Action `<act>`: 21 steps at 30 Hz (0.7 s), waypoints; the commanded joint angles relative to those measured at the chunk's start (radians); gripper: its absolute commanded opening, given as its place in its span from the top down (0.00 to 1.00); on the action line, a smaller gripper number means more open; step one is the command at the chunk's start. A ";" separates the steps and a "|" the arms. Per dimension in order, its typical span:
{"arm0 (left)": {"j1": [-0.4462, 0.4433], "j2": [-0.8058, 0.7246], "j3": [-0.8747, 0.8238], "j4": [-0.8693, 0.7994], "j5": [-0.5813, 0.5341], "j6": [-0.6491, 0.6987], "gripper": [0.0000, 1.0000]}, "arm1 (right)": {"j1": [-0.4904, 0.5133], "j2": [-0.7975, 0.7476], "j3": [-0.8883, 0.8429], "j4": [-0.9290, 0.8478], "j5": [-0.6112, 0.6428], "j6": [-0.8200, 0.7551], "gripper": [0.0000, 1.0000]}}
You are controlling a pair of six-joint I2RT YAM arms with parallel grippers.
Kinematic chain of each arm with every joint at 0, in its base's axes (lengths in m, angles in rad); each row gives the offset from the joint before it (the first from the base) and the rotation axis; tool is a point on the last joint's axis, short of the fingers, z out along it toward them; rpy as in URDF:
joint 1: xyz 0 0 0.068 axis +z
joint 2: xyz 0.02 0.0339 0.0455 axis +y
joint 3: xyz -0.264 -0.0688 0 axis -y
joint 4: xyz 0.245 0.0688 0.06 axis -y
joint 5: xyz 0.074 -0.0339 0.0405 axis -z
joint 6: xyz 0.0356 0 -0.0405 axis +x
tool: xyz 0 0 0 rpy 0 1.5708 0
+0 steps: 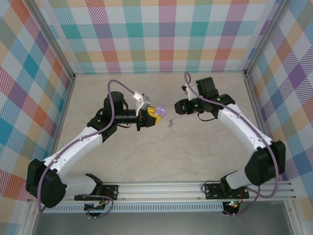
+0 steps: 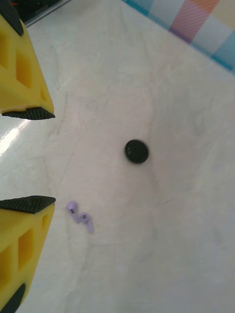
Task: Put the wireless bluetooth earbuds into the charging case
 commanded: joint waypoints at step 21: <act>-0.066 -0.120 -0.034 0.101 -0.116 -0.050 0.83 | 0.028 0.505 0.233 -0.101 0.045 0.223 0.65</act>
